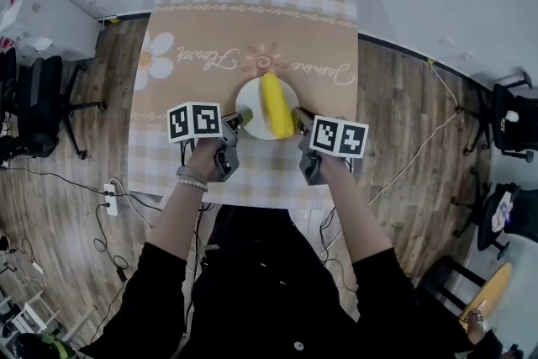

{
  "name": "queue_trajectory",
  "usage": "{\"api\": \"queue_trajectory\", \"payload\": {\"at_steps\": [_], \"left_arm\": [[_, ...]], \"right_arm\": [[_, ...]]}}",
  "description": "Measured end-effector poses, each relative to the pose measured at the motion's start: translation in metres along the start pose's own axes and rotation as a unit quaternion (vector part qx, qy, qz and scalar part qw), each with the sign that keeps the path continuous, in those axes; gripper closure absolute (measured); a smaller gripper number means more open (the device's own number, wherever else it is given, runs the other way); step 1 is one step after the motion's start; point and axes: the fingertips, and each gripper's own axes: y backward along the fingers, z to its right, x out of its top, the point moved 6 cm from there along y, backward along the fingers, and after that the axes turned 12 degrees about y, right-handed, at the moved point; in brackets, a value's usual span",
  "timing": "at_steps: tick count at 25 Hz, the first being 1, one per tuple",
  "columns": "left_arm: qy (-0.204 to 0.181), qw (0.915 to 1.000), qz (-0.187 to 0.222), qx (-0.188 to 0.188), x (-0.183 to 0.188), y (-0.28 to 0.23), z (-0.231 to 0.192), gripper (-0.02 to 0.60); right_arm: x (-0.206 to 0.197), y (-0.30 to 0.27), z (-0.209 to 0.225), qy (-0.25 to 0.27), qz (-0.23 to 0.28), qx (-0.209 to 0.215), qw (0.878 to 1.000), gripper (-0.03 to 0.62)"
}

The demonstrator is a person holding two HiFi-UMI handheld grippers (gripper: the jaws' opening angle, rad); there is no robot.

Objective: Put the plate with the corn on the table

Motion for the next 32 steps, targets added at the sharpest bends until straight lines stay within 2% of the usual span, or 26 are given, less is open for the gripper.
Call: {"api": "queue_trajectory", "payload": {"at_steps": [8,17,32], "left_arm": [[-0.009,0.9997,-0.012,0.017,-0.001,0.000,0.000,0.535],[-0.060,0.9968,-0.033,0.040,-0.003,0.001,0.004,0.511],[-0.069,0.9962,-0.037,0.037,-0.008,0.020,-0.008,0.505]], "right_arm": [[0.000,-0.001,-0.002,0.015,-0.013,-0.012,1.000,0.514],[-0.001,-0.001,-0.002,0.025,-0.018,-0.014,0.999,0.513],[0.003,-0.001,-0.002,0.021,-0.010,-0.011,1.000,0.511]]}}
